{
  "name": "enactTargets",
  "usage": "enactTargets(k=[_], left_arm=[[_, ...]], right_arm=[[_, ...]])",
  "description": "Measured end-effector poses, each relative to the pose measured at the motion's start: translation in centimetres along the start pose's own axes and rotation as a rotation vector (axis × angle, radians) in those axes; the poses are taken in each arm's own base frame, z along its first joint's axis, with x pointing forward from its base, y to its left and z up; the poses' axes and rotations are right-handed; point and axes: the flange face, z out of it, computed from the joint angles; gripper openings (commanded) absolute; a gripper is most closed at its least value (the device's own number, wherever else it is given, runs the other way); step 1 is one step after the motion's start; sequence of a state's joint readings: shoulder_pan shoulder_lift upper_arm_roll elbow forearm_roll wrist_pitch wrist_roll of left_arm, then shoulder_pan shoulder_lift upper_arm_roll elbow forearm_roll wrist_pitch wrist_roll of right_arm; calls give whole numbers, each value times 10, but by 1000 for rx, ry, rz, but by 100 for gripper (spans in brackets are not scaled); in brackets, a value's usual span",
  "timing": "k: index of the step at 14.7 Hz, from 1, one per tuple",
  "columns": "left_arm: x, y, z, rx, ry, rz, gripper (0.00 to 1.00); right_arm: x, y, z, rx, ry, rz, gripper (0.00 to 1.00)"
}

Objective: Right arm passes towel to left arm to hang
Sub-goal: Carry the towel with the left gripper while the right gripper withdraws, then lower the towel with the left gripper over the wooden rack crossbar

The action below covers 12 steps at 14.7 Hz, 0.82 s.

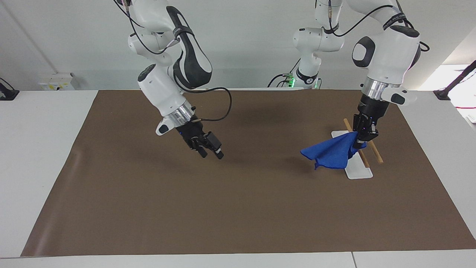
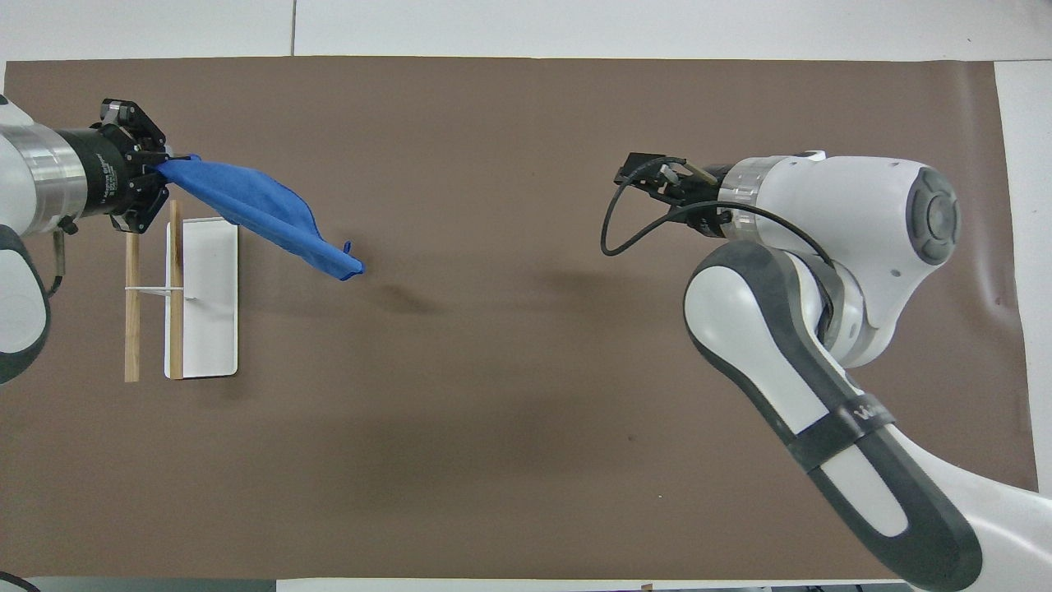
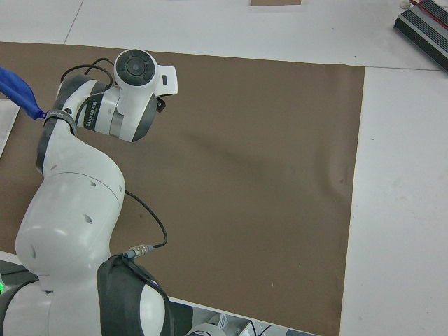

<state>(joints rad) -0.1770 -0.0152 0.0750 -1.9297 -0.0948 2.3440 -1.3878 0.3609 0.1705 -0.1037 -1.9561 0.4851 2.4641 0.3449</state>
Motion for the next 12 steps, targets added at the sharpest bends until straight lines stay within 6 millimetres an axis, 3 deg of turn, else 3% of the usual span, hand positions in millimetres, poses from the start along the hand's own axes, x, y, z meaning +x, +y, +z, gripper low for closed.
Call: enactTargets(k=[3, 6, 10, 12], left_arm=[[28, -13, 4, 21, 17, 127, 0], [60, -25, 2, 33, 35, 248, 0], [90, -34, -3, 41, 53, 375, 0], [102, -40, -3, 51, 57, 425, 0]], right_arm=[[24, 52, -25, -232, -51, -179, 100], [42, 77, -58, -377, -135, -263, 100], [68, 95, -136, -439, -178, -297, 100], [70, 99, -182, -460, -167, -293, 100]])
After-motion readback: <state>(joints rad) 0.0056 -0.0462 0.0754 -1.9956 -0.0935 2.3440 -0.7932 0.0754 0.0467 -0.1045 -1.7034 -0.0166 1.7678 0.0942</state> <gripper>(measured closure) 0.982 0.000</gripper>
